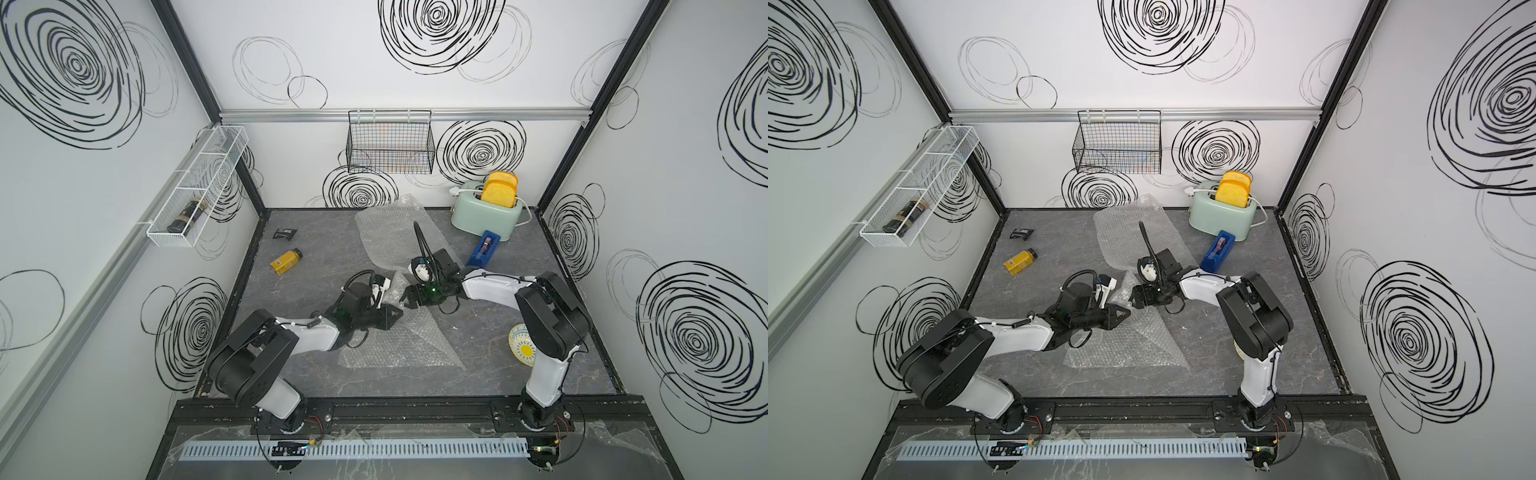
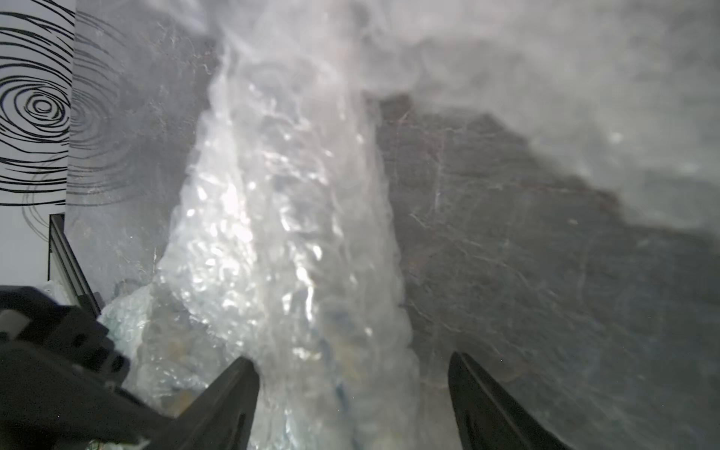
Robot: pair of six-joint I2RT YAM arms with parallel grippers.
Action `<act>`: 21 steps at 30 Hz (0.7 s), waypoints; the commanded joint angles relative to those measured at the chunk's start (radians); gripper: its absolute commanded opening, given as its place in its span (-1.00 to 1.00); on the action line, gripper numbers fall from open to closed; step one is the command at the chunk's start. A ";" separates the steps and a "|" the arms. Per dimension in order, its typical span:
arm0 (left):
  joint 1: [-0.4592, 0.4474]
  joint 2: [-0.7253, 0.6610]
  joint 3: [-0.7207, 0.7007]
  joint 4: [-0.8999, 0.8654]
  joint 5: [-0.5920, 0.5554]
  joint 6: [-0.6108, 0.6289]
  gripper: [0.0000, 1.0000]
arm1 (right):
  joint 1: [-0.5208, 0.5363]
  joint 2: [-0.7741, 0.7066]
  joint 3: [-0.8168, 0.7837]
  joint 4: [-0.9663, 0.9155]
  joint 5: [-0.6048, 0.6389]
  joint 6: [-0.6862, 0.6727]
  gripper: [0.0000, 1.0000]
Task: Wrap bowls in bubble wrap
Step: Wrap the bowl in bubble wrap.
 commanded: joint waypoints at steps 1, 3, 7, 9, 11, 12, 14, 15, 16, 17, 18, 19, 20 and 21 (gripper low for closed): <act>-0.011 -0.065 0.024 -0.042 -0.024 0.013 -0.28 | 0.002 0.006 0.027 -0.036 0.019 -0.021 0.57; -0.016 -0.123 0.025 -0.093 -0.059 0.012 -0.04 | 0.002 0.010 0.029 -0.040 0.026 -0.022 0.54; -0.021 -0.292 0.029 -0.268 -0.251 0.010 0.97 | 0.002 0.017 0.027 -0.033 0.023 -0.023 0.48; -0.001 -0.388 0.023 -0.421 -0.415 -0.045 0.93 | 0.003 0.018 0.029 -0.037 0.031 -0.025 0.45; 0.052 -0.453 -0.014 -0.522 -0.447 -0.119 0.93 | 0.002 0.018 0.030 -0.038 0.039 -0.027 0.44; 0.079 -0.485 -0.045 -0.556 -0.438 -0.146 0.93 | 0.002 0.016 0.030 -0.036 0.038 -0.026 0.44; 0.114 -0.552 -0.100 -0.601 -0.427 -0.168 0.93 | 0.002 0.017 0.028 -0.034 0.039 -0.026 0.43; 0.125 -0.590 -0.127 -0.618 -0.422 -0.174 0.93 | 0.002 0.017 0.026 -0.031 0.039 -0.026 0.43; 0.131 -0.619 -0.147 -0.633 -0.415 -0.178 0.93 | 0.002 0.018 0.026 -0.028 0.037 -0.026 0.43; 0.119 -0.652 -0.163 -0.657 -0.426 -0.195 0.93 | 0.002 0.021 0.027 -0.028 0.033 -0.024 0.43; 0.085 -0.679 -0.177 -0.663 -0.445 -0.214 0.93 | 0.003 0.024 0.029 -0.028 0.030 -0.022 0.43; 0.062 -0.697 -0.188 -0.674 -0.453 -0.239 0.93 | 0.004 0.026 0.030 -0.028 0.026 -0.021 0.43; 0.048 -0.713 -0.199 -0.692 -0.464 -0.266 0.93 | 0.005 0.027 0.030 -0.028 0.024 -0.022 0.43; 0.042 -0.728 -0.214 -0.699 -0.470 -0.278 0.93 | 0.006 0.027 0.029 -0.027 0.024 -0.022 0.43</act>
